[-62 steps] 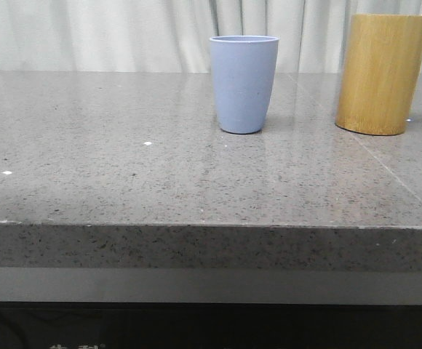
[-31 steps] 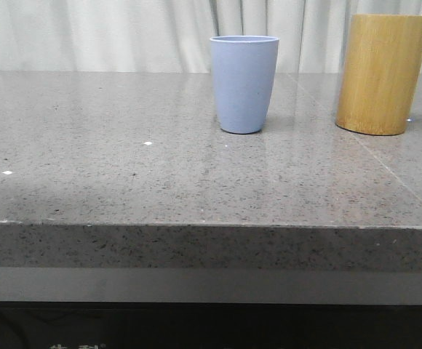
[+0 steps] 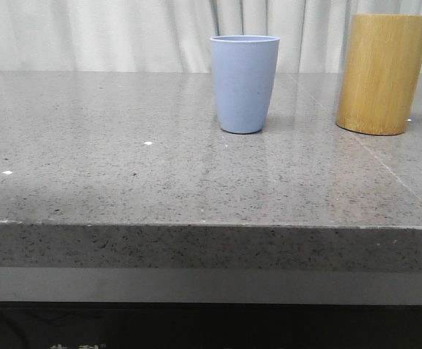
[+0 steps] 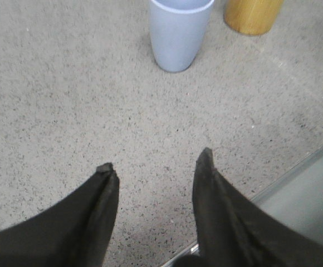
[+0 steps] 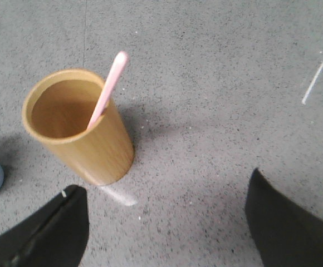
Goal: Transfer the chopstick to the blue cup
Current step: 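Reach the right gripper into the bamboo holder and grasp the pink chopstick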
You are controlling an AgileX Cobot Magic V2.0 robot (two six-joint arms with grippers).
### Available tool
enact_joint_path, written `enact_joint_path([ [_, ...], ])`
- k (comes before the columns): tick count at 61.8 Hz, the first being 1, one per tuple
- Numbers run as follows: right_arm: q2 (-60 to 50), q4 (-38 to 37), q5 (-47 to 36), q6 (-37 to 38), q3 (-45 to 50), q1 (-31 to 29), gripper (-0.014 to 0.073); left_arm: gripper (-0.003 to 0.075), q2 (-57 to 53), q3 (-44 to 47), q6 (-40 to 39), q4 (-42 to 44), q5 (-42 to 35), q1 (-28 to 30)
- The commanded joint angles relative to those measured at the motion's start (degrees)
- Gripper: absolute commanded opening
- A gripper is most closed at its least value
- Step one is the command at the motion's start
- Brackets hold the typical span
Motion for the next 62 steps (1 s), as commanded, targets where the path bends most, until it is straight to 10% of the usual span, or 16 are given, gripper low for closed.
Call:
enact_joint_path([
  [1, 2.93, 7.44, -3.04, -6.42, -4.23, -2.95, 0.0590, 0.0314, -1.67, -1.65, -0.36, -0.86, -4.21, -0.11],
  [16, 12.42, 29.73, -3.48, -23.82, -8.72, -6.60, 0.0590, 0.0314, -2.54, -1.65, -0.36, -0.86, -4.21, -0.11],
  [29, 18.40, 33.14, -3.49, -26.20, -13.20, -6.60, 0.0580, 0.0314, -2.54, -1.65, -0.36, -0.86, -4.21, -0.11],
  [62, 19.66, 33.09, -3.38, -26.31, -14.17, -6.60, 0.0108, 0.0314, -2.54, -1.65, -0.36, -0.86, -3.34, -0.11],
])
